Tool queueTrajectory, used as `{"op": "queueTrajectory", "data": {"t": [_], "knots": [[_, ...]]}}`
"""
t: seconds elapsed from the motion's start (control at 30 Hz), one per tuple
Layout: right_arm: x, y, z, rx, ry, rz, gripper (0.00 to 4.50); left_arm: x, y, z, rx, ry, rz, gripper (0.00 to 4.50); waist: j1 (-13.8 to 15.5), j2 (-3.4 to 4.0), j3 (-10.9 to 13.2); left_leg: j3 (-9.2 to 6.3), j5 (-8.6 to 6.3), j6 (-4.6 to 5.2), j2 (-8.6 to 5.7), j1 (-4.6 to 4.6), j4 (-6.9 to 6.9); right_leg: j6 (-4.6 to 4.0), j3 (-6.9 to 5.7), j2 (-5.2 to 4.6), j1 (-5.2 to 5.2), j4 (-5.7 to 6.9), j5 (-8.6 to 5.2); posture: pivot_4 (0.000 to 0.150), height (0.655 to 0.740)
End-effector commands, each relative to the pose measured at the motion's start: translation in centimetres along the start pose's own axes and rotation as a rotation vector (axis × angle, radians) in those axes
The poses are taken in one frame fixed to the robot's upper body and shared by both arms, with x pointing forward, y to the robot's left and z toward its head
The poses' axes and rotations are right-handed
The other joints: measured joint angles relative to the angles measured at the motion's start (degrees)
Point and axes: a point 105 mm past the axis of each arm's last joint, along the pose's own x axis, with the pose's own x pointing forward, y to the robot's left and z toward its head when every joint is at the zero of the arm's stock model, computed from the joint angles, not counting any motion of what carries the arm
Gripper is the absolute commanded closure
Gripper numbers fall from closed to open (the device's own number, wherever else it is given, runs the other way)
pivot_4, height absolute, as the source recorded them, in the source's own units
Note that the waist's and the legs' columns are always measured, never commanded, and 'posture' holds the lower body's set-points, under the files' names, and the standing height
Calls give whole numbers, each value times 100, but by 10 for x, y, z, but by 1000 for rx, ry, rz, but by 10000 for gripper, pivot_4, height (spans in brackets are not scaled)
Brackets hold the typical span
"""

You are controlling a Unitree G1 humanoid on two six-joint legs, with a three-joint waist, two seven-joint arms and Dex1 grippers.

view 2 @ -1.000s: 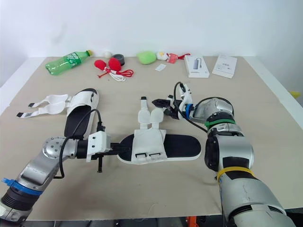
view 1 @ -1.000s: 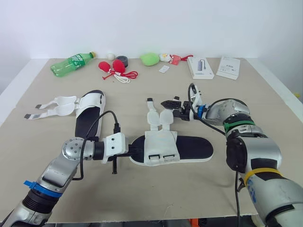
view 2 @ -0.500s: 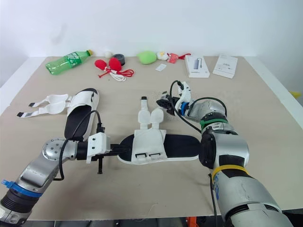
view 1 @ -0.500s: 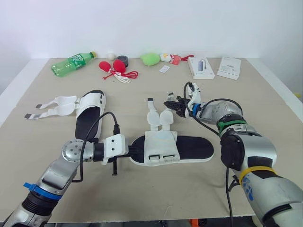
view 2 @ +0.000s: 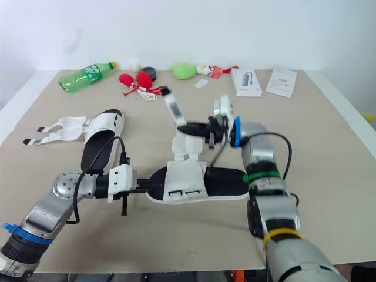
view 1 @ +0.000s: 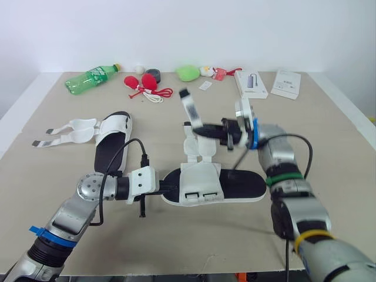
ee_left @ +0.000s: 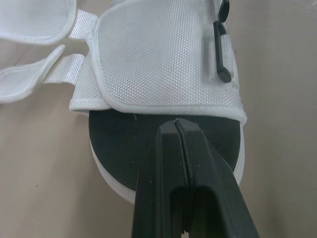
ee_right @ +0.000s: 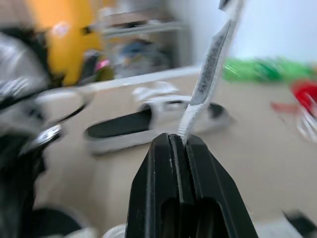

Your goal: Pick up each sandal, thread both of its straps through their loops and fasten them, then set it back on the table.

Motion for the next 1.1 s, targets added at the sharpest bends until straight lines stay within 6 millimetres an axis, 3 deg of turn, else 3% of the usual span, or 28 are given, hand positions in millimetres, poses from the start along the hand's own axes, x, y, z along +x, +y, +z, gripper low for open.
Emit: {"op": "queueTrajectory", "data": {"t": [0.03,0.13,0.3,0.5,0.6,0.73,0.8,0.83,0.93,1.0,1.1], "knots": [[-1,30,15,-399,28,158,44361,-3,3,5,34,-8,2,45000,-1,3,2,1,2,-3,0,0,1,-2,2,0,-1,1,2,1500,7400],[-3,58,9,-666,64,290,44361,-3,3,5,34,-6,-1,45000,-8,5,3,2,8,-11,0,4,2,-4,3,0,-2,6,7,1500,7400],[-14,81,-8,-962,155,514,44361,-2,4,5,35,-7,-7,45000,-19,6,4,9,10,-11,7,38,3,-38,13,4,19,17,-13,1500,7400],[-19,78,-10,-960,171,557,44361,-2,6,4,24,-10,-3,45000,-16,5,5,22,16,-3,9,49,5,-40,28,5,20,24,-10,1500,7400],[-20,71,-6,-917,171,522,37540,-1,7,5,16,-15,0,45000,-12,5,5,30,16,-2,10,53,5,-41,38,6,19,29,-9,1500,7400],[-22,65,6,-874,140,475,21305,-2,5,5,13,-14,-4,45000,-5,5,5,37,16,-2,10,54,5,-41,47,6,17,32,-10,1500,7400],[-26,62,13,-855,133,454,17042,-2,5,4,14,-11,-6,45000,-5,5,6,39,16,-2,11,55,5,-41,49,8,15,33,-10,1500,7400],[-29,60,15,-839,131,432,11147,-2,5,4,15,-10,-5,45000,-4,6,6,40,16,-2,11,55,5,-41,51,8,13,35,-11,1500,7400],[-42,57,22,-765,137,378,513,-2,7,5,14,-10,-1,45000,2,5,6,45,16,-2,11,55,5,-40,57,8,11,37,-12,1500,7400],[-53,56,28,-604,127,316,513,-2,7,4,13,-8,1,45000,4,5,6,49,15,-2,11,55,5,-40,61,8,9,37,-12,1500,7400],[-59,62,39,-162,143,211,513,-3,7,4,9,-7,-2,45000,51,7,7,52,15,-2,9,48,6,-39,64,4,6,38,-15,1500,7400]]}}
